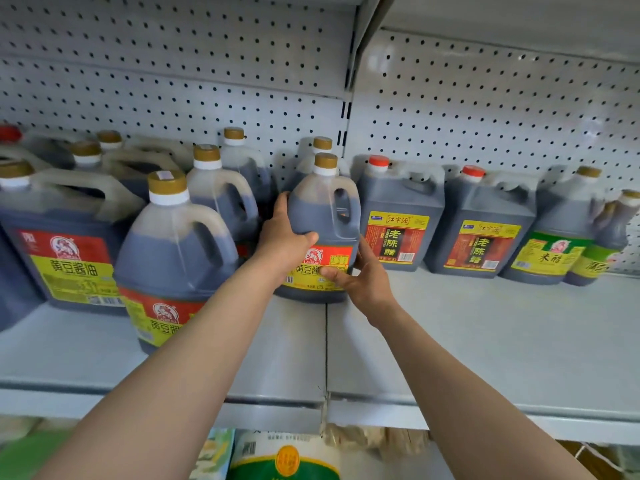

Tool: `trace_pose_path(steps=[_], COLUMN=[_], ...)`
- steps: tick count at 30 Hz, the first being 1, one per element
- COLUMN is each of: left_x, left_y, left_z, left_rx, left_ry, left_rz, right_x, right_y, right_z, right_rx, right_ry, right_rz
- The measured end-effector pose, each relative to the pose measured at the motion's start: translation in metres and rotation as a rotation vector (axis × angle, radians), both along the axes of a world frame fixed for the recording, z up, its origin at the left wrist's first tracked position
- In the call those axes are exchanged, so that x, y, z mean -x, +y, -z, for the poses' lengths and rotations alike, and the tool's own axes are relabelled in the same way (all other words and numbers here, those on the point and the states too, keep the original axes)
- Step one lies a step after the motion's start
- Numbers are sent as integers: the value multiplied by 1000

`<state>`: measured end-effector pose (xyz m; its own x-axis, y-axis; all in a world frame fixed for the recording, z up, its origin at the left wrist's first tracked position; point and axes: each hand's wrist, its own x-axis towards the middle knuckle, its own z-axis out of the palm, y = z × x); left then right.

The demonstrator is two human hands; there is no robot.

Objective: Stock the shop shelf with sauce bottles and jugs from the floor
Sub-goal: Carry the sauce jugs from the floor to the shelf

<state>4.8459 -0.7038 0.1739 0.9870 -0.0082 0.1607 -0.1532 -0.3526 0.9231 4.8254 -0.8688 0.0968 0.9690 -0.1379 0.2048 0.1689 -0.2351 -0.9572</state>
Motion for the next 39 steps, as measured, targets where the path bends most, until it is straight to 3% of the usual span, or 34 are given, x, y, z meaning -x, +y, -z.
trace_pose_path(steps=[7, 15, 25, 33, 39], left_x=[13, 59, 153, 280, 377], left_y=[-2, -1, 3, 12, 11], left_z=[4, 20, 56, 93, 112], left_rx=[-165, -282, -323, -405, -424], left_ry=[-47, -196, -119, -209, -276], left_rz=[-83, 22, 658, 1100, 1284], right_x=[11, 88, 282, 456, 567], right_y=[6, 16, 63, 126, 165], right_z=[-11, -35, -31, -5, 15], right_rx=[138, 331, 588, 601, 542], right_ry=[124, 224, 437, 697, 824], right_rz=[87, 496, 990, 1241, 1412])
